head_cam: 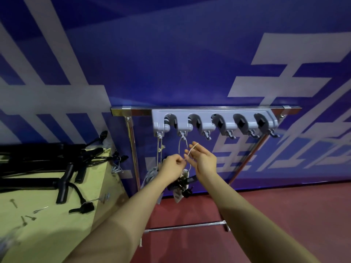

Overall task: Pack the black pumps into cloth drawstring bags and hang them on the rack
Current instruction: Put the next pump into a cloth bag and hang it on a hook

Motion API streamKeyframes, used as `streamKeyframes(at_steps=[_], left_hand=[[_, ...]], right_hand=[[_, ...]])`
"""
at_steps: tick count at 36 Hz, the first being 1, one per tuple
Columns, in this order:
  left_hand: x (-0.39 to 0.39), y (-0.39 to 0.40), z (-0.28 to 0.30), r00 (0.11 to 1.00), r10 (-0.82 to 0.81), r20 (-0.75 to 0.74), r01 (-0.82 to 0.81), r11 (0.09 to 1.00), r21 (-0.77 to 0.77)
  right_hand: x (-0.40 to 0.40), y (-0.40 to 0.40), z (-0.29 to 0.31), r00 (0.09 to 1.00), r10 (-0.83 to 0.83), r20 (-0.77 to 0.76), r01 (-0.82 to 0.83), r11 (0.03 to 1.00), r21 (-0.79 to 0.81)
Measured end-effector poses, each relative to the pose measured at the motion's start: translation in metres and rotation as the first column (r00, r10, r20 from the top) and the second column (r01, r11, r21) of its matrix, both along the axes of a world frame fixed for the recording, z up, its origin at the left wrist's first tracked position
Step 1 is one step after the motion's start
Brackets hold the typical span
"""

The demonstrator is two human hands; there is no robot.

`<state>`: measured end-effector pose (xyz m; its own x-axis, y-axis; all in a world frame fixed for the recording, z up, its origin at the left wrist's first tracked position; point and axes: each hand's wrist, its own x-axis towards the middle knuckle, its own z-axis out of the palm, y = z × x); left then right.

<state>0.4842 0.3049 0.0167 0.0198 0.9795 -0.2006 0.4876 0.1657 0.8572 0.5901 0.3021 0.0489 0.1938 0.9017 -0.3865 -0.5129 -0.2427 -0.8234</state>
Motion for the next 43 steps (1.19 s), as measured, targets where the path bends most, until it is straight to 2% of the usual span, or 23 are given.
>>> streamKeyframes(at_steps=[1, 4, 8, 10, 16, 19, 25, 28, 35, 43], left_hand=[[0.0, -0.001, 0.002, 1.0, 0.026, -0.014, -0.026, 0.999, 0.022], [0.001, 0.0, 0.014, 0.995, 0.06, 0.082, -0.069, 0.992, 0.107], [-0.001, 0.001, 0.031, 0.986, 0.108, 0.13, -0.136, 0.964, 0.23], [-0.004, 0.003, 0.034, 0.971, 0.169, 0.168, -0.207, 0.948, 0.243], [-0.004, 0.011, 0.04, 0.941, 0.273, 0.202, -0.304, 0.942, 0.143], [-0.003, 0.014, 0.04, 0.933, 0.301, 0.198, -0.321, 0.944, 0.074], [-0.002, 0.012, 0.035, 0.961, 0.271, 0.06, -0.271, 0.963, -0.005], [-0.004, 0.005, 0.034, 0.965, 0.26, 0.044, -0.26, 0.966, -0.01], [-0.03, -0.024, 0.037, 0.935, 0.345, 0.085, -0.348, 0.937, 0.03], [-0.091, -0.074, 0.049, 0.894, 0.449, -0.018, -0.446, 0.892, 0.08]], right_hand=[[0.0, -0.002, 0.001, 1.0, -0.007, 0.004, 0.007, 1.0, 0.03], [-0.003, -0.004, 0.012, 0.999, -0.019, 0.032, 0.016, 0.994, 0.107], [-0.007, 0.005, 0.019, 0.989, -0.023, 0.148, 0.002, 0.99, 0.138], [-0.01, 0.009, 0.021, 0.977, 0.003, 0.214, -0.035, 0.989, 0.146], [-0.012, 0.022, 0.018, 0.874, 0.049, 0.484, -0.093, 0.993, 0.067], [-0.008, 0.025, 0.014, 0.822, 0.088, 0.562, -0.108, 0.994, 0.003], [-0.006, 0.018, 0.008, 0.716, 0.191, 0.672, -0.195, 0.978, -0.069], [-0.006, 0.012, 0.006, 0.687, 0.196, 0.7, -0.212, 0.975, -0.065], [-0.023, -0.016, 0.003, 0.65, 0.242, 0.72, -0.297, 0.954, -0.053], [-0.075, -0.053, 0.011, 0.556, 0.338, 0.76, -0.474, 0.88, -0.045]])
